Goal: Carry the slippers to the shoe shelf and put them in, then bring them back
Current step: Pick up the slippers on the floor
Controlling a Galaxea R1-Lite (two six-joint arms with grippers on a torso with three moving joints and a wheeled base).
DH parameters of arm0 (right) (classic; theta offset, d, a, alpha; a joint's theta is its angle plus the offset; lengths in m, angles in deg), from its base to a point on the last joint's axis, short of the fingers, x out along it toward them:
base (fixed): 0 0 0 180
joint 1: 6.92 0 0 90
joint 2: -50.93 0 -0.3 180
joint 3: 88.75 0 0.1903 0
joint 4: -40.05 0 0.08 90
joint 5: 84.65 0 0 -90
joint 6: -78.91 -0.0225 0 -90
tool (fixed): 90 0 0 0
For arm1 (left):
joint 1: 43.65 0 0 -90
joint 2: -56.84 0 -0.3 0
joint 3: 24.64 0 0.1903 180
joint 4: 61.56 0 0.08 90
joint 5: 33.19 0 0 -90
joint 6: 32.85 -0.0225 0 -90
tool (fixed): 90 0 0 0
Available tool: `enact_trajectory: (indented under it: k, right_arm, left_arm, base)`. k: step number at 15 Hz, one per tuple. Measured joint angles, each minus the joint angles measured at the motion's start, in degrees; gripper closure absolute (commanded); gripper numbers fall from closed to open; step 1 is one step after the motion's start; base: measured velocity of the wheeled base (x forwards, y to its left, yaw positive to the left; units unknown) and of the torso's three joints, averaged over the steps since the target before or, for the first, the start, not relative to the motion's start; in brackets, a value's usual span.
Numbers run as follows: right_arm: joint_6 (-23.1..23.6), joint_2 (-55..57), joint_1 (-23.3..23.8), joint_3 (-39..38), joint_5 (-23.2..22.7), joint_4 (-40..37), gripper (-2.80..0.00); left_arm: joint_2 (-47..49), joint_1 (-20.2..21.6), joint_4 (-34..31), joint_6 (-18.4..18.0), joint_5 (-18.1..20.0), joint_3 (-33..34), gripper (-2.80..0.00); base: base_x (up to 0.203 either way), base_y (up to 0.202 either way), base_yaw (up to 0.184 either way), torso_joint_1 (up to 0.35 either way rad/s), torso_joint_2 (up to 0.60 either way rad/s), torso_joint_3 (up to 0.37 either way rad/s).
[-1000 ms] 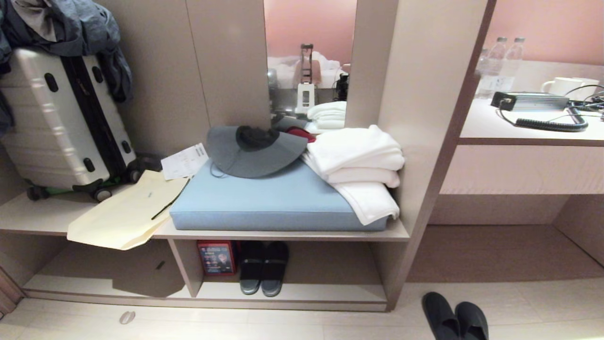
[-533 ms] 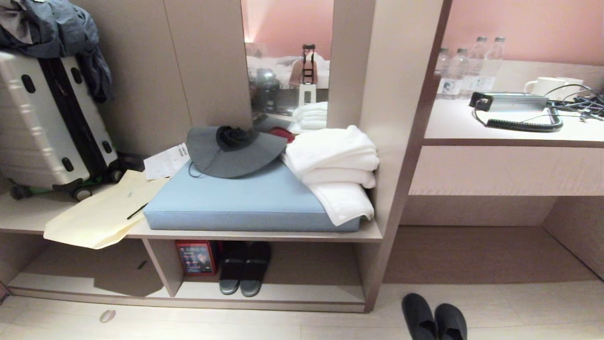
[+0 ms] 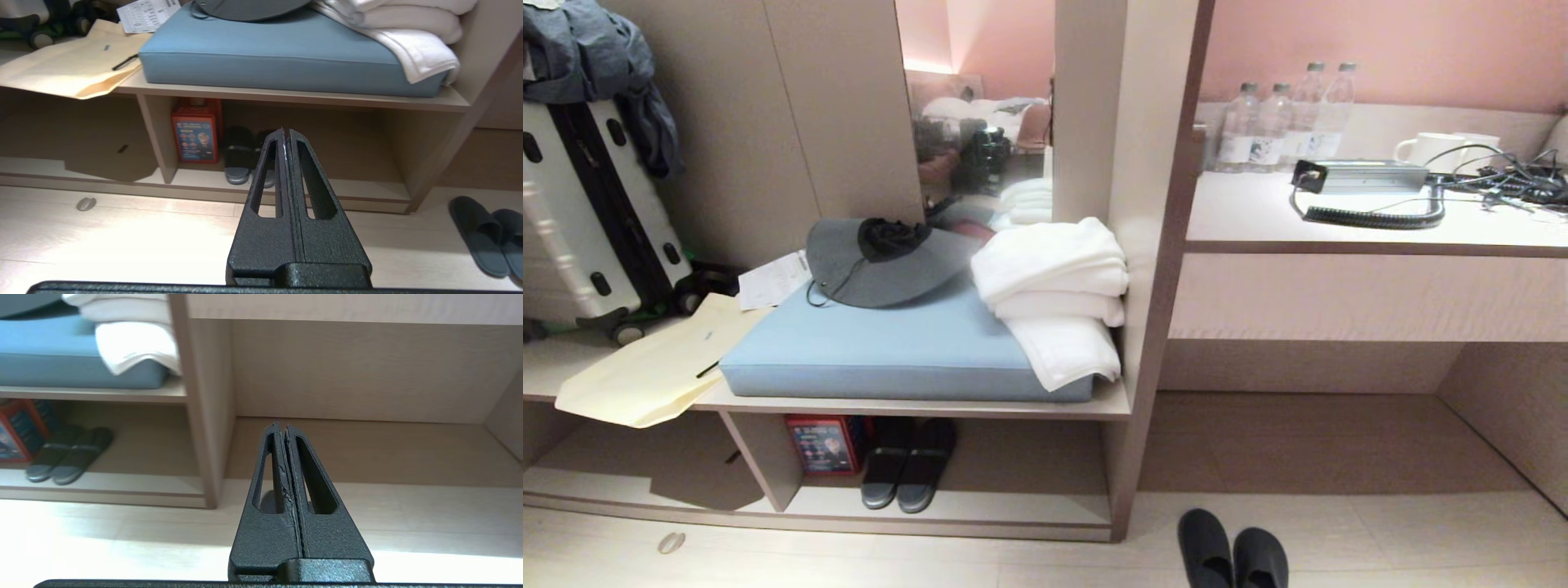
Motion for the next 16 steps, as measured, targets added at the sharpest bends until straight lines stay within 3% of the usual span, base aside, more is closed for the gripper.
enact_trajectory:
  k: [5,16]
  right_arm:
    - [0.02,0.00,-0.06,0.00,0.01,-0.02,0.00]
    - [0.13,0.00,0.02,0.00,-0.02,0.00,0.00]
  left_arm:
    - [0.00,0.02,-0.05,0.11,0.01,0.00,0.00]
    - [0.00,-0.01,-0.07,0.20,0.00,0.00,0.00]
  base:
    - [0.000,-0.159,0.001,0.003,0.00,0.001]
    - [0.000,0.000,0.000,0.001,0.00,-0.034]
